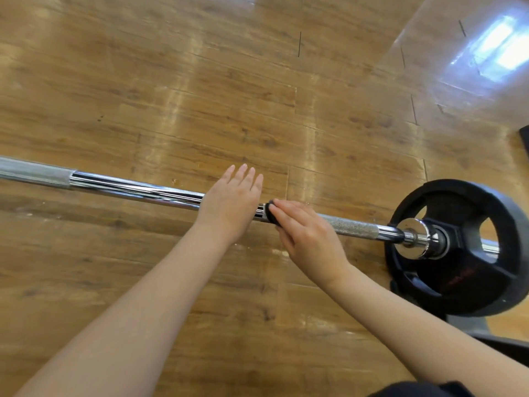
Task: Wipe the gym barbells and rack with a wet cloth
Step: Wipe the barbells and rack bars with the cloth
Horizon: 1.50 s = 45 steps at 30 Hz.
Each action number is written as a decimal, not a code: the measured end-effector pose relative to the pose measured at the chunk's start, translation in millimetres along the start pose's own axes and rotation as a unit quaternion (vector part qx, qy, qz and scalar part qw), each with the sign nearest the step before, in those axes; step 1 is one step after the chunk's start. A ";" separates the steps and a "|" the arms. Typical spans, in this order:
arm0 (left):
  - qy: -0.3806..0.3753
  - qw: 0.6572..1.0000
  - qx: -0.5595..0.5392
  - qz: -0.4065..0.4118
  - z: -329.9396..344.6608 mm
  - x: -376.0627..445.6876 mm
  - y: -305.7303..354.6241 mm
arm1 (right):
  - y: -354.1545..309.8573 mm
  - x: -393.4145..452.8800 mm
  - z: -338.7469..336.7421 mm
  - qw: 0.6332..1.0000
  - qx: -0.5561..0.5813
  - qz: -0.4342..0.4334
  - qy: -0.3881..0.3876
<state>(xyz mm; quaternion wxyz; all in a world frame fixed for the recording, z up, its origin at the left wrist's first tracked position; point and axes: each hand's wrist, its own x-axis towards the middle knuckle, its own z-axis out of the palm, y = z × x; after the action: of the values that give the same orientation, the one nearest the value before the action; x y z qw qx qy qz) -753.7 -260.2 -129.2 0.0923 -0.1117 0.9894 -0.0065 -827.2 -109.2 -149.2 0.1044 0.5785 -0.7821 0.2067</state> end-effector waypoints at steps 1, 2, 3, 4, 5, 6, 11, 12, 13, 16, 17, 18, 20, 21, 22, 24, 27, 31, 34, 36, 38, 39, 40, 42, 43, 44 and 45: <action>0.000 1.000 0.004 0.000 0.9 -0.6 -0.1 | 5.9 -5.1 -3.7 1.000 -0.004 0.012 0.003; 0.000 1.000 0.006 0.000 1.1 -1.2 0.3 | 11.2 -10.9 -8.0 1.000 -0.010 0.024 0.006; 0.000 1.000 0.007 -0.002 0.7 -2.9 1.0 | 15.0 -15.5 -11.9 0.999 -0.016 0.034 0.006; 0.006 1.000 0.007 -0.006 1.3 -4.8 1.1 | 17.2 -18.4 -14.5 0.999 -0.018 0.041 0.004; 0.028 1.000 0.001 -0.010 2.3 -6.0 1.6 | 17.7 -19.2 -16.1 0.999 -0.020 0.048 0.002; 0.055 0.998 -0.001 -0.017 3.7 -6.4 2.1 | 16.3 -17.8 -16.5 0.998 -0.023 0.056 0.001; 0.125 0.992 -0.012 -0.016 18.5 -2.4 6.8 | -7.0 5.5 -5.2 1.000 -0.010 0.021 0.006; 0.121 0.992 -0.012 -0.020 17.7 -1.4 7.5 | -10.9 7.1 -1.8 1.000 -0.004 0.012 0.001; 0.128 0.991 -0.011 -0.024 15.4 -0.4 9.2 | -11.4 7.2 0.1 1.000 0.004 0.010 -0.006; 0.048 0.998 -0.017 -0.035 4.7 -2.1 11.5 | 6.2 -6.4 -6.1 1.000 0.005 0.027 -0.003; 0.026 0.999 -0.005 -0.026 3.5 -1.3 9.4 | 11.7 -11.9 -10.8 0.999 -0.002 0.037 0.000; -0.002 1.000 -0.001 -0.023 1.7 1.4 7.5 | 15.7 -15.8 -15.3 0.999 -0.008 0.051 0.000; -0.050 0.999 0.000 -0.019 -1.3 9.3 5.6 | 17.1 -16.5 -22.4 0.996 -0.012 0.090 -0.005; -0.071 0.997 -0.009 -0.017 -1.0 12.2 3.6 | 14.3 -13.3 -24.0 0.994 -0.011 0.110 -0.012; -0.087 0.996 -0.026 -0.017 -1.2 14.3 2.3 | 10.6 -9.0 -24.7 0.993 -0.007 0.119 -0.020; -0.098 0.995 -0.032 -0.018 -1.9 15.2 2.0 | 3.6 1.8 -21.8 0.995 0.004 0.093 -0.037; -0.100 0.995 -0.014 -0.016 -4.4 14.1 3.8 | -7.1 12.1 -11.5 0.998 0.009 0.032 -0.054; -0.077 0.997 -0.023 -0.022 -2.4 10.0 4.4 | 4.2 0.4 -12.3 0.999 -0.007 0.018 -0.043; -0.046 0.998 -0.019 -0.024 -0.5 5.2 4.7 | 16.2 -14.6 -19.3 0.998 -0.027 0.048 -0.025; -0.017 1.000 -0.019 -0.018 1.1 0.7 4.6 | 16.8 -16.0 -21.9 0.997 -0.035 0.069 -0.015; 0.026 1.000 -0.013 0.001 7.3 -2.1 3.3 | 8.9 -8.0 -20.8 0.998 -0.028 0.064 -0.006; 0.046 0.999 -0.004 0.003 9.4 -2.3 3.2 | 3.7 -1.6 -18.2 0.999 -0.016 0.051 -0.008; 0.076 0.997 -0.002 -0.003 10.0 -2.3 3.9 | -1.8 3.9 -14.2 0.999 -0.004 0.034 -0.015; 0.084 0.996 -0.003 -0.015 9.9 -2.0 5.6 | -6.5 6.7 -5.6 0.999 -0.003 0.010 -0.030; 0.062 0.998 -0.002 -0.017 8.9 -1.3 6.4 | -3.7 3.8 -4.3 0.999 -0.005 0.009 -0.038; 0.035 0.999 0.005 -0.014 7.3 0.6 7.0 | 1.6 -1.3 -5.4 0.999 -0.004 0.017 -0.041; 0.021 1.000 0.011 -0.014 5.8 2.2 7.6 | 8.2 -7.7 -8.6 0.999 -0.004 0.030 -0.038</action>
<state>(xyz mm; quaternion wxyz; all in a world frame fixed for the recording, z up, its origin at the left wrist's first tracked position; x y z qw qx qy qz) -756.5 -253.3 -135.6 0.0730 -0.1241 0.9894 -0.0212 -833.3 -96.7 -146.3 0.0707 0.5617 -0.8033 0.1850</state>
